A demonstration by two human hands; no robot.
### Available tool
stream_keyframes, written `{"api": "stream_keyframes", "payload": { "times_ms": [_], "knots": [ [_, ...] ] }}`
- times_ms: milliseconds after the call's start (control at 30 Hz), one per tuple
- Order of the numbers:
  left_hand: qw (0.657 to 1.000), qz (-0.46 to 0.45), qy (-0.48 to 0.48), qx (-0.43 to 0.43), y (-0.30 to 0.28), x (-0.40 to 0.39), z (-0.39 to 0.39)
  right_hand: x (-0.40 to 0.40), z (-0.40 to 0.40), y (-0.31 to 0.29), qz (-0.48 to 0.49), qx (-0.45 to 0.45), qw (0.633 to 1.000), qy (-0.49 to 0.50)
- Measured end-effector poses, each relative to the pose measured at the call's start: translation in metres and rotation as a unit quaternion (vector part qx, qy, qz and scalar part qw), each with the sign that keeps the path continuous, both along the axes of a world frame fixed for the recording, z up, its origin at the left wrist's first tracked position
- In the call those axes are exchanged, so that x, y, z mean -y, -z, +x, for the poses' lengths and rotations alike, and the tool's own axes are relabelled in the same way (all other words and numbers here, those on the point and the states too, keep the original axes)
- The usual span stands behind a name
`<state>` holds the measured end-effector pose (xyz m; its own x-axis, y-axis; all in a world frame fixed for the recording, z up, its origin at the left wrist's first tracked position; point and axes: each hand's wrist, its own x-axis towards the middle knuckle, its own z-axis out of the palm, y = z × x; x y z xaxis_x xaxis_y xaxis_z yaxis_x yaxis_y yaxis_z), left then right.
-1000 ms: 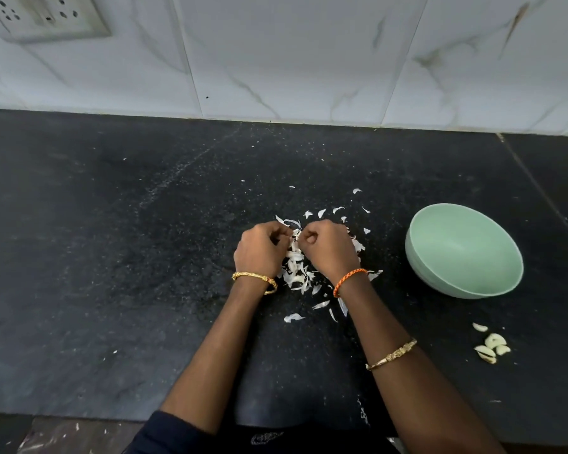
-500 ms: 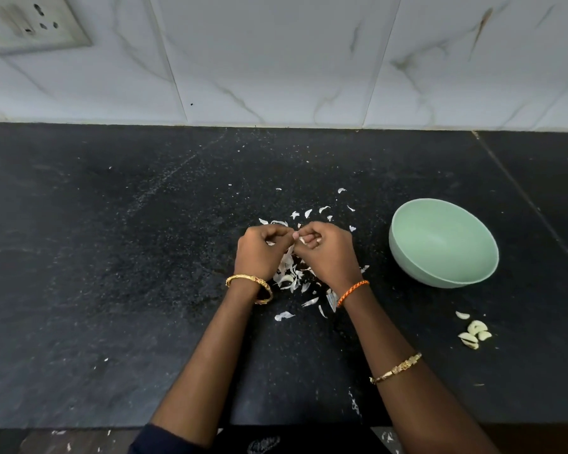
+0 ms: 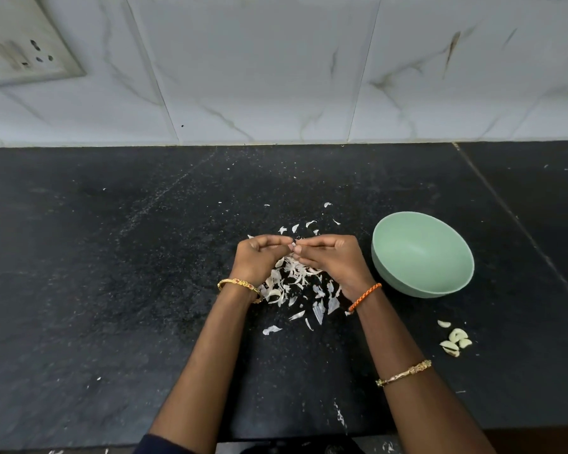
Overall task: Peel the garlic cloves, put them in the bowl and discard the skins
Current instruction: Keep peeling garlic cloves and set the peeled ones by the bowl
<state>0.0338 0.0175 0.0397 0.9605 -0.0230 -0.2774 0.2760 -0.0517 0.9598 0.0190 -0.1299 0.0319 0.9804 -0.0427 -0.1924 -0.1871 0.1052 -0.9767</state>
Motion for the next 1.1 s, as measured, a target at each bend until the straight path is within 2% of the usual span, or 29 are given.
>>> {"api": "stream_keyframes", "payload": {
  "times_ms": [267,367,600,700,767,867,967,1100],
  "knots": [
    [0.996,0.06,-0.023,-0.069,0.0,0.013,0.005,-0.005,0.018,0.0,-0.105,-0.078,0.991,-0.041],
    [0.996,0.056,-0.033,-0.067,-0.006,0.017,0.01,-0.007,0.022,-0.005,-0.08,-0.114,0.987,-0.081],
    [0.993,0.114,-0.007,-0.026,-0.012,0.028,0.014,0.009,0.029,-0.015,-0.122,-0.123,0.962,-0.213],
    [0.994,0.11,-0.008,0.003,-0.014,0.035,0.012,0.013,0.028,-0.019,-0.068,-0.121,0.976,-0.167],
    [0.996,0.067,-0.057,0.02,-0.015,0.039,0.01,0.017,0.028,-0.019,0.01,-0.11,0.988,-0.111],
    [0.995,-0.012,-0.096,-0.017,-0.012,0.039,0.004,0.022,0.026,-0.019,0.086,-0.084,0.991,-0.054],
    [0.991,-0.076,-0.091,-0.057,-0.006,0.037,-0.004,0.022,0.022,-0.017,0.104,-0.063,0.992,-0.017],
    [0.99,-0.091,-0.091,-0.058,-0.003,0.034,-0.007,0.019,0.015,-0.008,0.086,-0.044,0.995,-0.002]
  ]
}}
